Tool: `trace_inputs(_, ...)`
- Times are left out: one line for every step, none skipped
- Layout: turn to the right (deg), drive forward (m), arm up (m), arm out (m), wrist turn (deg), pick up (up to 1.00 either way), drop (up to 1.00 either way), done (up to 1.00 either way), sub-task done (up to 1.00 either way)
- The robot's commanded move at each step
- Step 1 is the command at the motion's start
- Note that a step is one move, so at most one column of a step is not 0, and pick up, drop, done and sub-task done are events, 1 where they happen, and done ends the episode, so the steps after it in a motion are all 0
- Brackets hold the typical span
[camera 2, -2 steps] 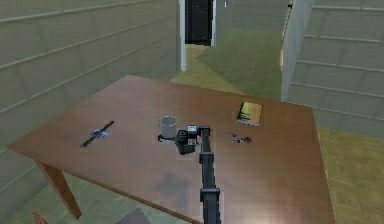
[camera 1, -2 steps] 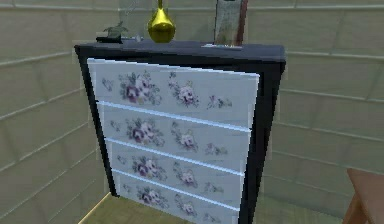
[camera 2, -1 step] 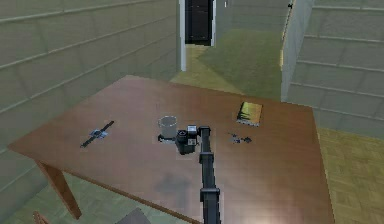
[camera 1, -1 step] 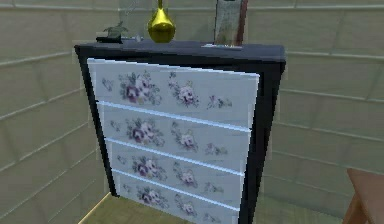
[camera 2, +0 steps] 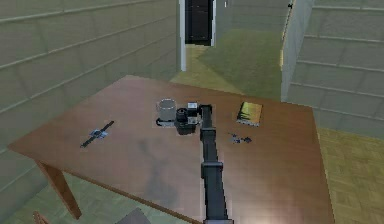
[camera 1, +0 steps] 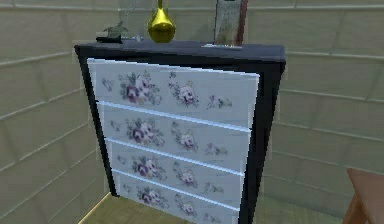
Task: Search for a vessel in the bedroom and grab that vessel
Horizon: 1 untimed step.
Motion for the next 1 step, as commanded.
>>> trace_inputs(0.0,0.0,0.0,0.0,0.0,0.0,0.0,1.0,0.0)
